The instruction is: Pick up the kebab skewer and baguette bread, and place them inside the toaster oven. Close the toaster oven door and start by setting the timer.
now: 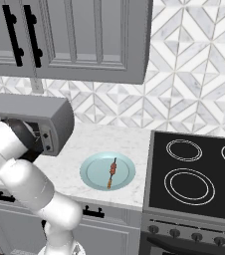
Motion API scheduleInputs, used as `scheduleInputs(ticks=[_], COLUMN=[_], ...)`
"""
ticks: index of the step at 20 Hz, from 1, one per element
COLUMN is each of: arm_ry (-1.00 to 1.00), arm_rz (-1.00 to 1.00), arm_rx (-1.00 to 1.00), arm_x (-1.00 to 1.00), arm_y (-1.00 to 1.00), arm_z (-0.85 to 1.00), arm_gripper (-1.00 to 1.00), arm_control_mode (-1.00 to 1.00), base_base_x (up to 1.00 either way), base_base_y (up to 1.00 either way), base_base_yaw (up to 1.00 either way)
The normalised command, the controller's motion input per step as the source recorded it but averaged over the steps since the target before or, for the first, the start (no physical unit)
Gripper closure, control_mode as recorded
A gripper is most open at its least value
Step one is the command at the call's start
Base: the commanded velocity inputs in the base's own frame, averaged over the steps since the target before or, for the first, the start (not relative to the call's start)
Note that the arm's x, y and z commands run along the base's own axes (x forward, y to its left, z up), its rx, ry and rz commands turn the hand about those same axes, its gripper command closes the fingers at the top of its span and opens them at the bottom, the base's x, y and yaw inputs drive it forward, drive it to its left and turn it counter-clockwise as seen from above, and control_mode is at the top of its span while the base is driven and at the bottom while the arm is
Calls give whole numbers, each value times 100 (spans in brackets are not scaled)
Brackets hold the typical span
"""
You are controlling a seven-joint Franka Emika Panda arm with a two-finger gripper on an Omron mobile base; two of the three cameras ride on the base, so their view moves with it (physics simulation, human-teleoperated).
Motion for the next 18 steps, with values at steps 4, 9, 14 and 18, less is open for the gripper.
scheduleInputs(ticks=[4,9,14,18], arm_ry=[-4,0,0,0], arm_rz=[2,0,0,0], arm_rx=[0,0,0,0], arm_x=[46,49,28,-1], arm_y=[27,25,32,21], arm_z=[-1,-14,-24,-43], arm_gripper=[100,100,100,-100], arm_control_mode=[-100,-100,-100,-100], base_base_x=[0,0,0,0], base_base_y=[0,0,0,0], base_base_yaw=[0,0,0,0])
